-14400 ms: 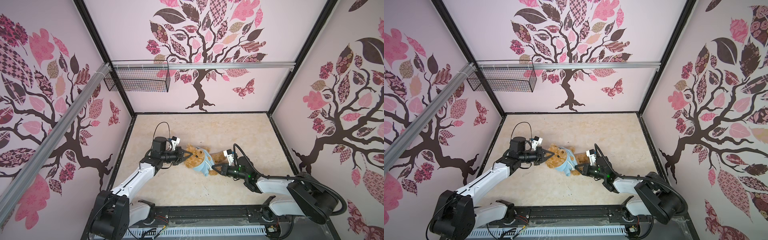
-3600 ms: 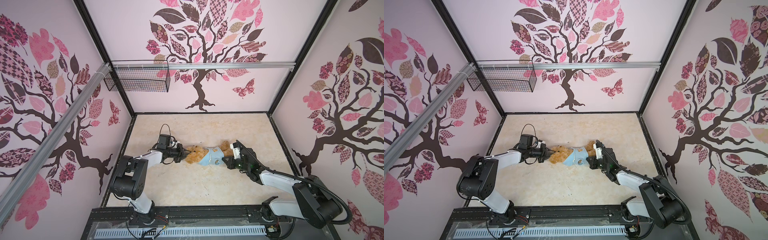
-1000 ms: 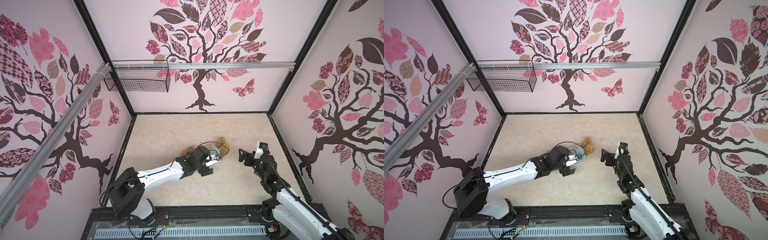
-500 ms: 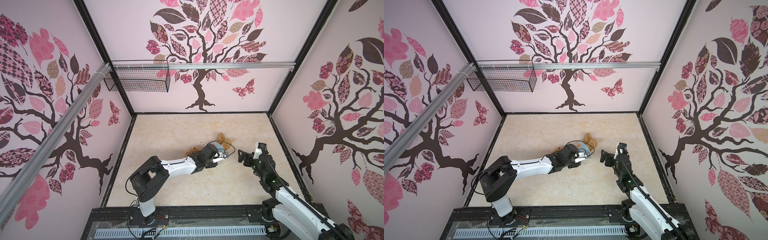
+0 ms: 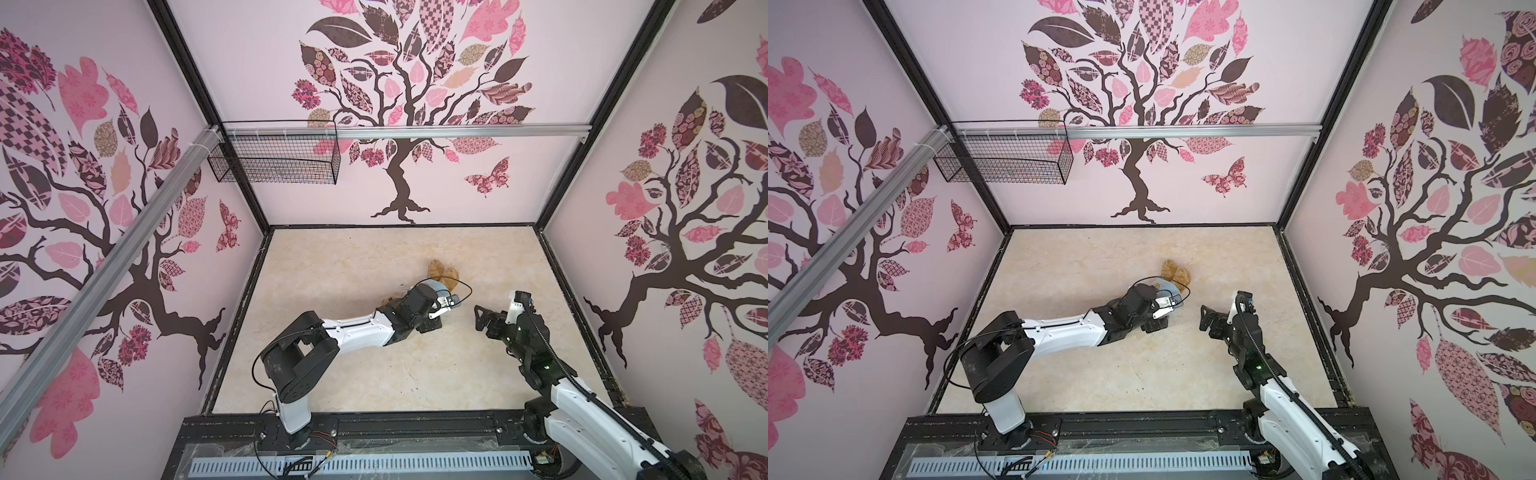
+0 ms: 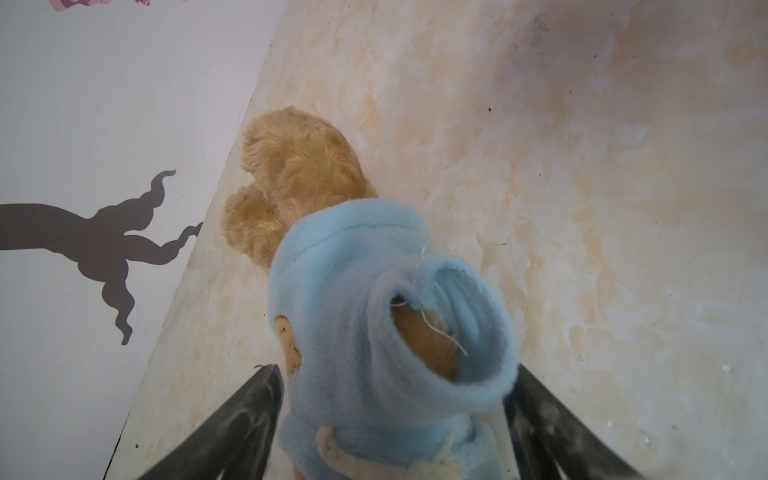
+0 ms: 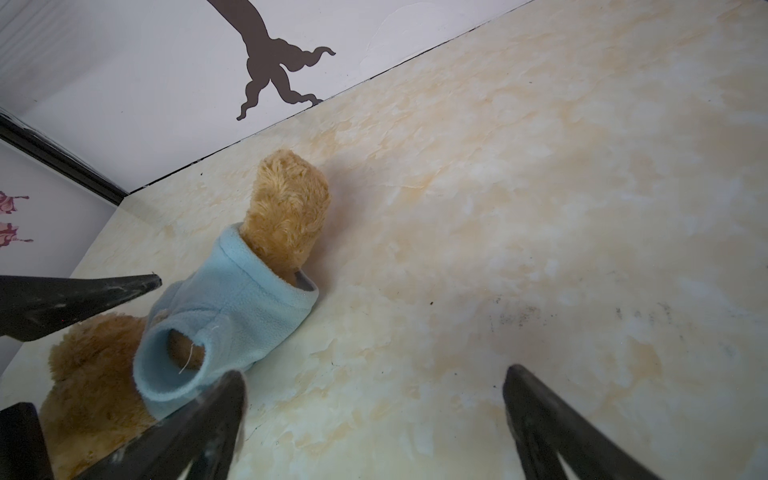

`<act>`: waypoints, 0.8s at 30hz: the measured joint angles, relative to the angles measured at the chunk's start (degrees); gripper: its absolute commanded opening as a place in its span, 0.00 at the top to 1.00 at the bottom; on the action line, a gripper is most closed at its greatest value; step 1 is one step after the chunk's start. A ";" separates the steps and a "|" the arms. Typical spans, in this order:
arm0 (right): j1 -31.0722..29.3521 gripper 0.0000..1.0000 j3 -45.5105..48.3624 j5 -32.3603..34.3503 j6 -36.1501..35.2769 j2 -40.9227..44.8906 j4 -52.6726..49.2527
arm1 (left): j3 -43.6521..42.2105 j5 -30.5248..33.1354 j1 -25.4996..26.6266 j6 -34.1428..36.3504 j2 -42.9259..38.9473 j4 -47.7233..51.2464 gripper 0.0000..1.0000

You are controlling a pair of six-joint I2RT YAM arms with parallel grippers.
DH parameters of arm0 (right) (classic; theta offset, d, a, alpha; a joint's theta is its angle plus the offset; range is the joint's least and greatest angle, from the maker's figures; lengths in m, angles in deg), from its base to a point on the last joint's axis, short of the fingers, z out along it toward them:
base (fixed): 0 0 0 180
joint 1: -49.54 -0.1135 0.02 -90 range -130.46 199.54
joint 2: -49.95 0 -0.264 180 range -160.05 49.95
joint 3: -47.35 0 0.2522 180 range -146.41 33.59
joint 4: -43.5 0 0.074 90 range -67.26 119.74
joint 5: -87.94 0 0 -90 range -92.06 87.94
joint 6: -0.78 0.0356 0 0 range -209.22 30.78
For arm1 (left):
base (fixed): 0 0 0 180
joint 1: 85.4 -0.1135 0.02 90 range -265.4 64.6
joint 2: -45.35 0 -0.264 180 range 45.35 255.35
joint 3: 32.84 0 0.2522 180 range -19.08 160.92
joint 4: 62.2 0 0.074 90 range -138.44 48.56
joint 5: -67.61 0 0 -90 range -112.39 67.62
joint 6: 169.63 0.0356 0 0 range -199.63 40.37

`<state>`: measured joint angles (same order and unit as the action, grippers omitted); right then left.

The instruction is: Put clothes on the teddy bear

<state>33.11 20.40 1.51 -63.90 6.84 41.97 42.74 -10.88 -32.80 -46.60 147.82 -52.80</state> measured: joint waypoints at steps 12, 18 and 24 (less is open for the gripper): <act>0.00 0.00 0.00 -0.39 0.00 -1.25 0.11 | 4.07 1.01 -0.13 -0.46 9.27 -5.62 0.39; 0.00 0.05 0.00 -2.38 -1.36 -1.73 0.87 | 4.28 -2.67 -2.36 -2.54 8.87 -5.27 0.79; 0.00 0.12 0.04 -13.07 -6.45 -1.70 4.57 | 0.81 -17.64 -7.72 -7.56 -5.95 4.31 0.85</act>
<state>33.11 20.44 -11.56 -70.35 5.13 46.54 43.55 -28.52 -40.51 -54.16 141.88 -48.49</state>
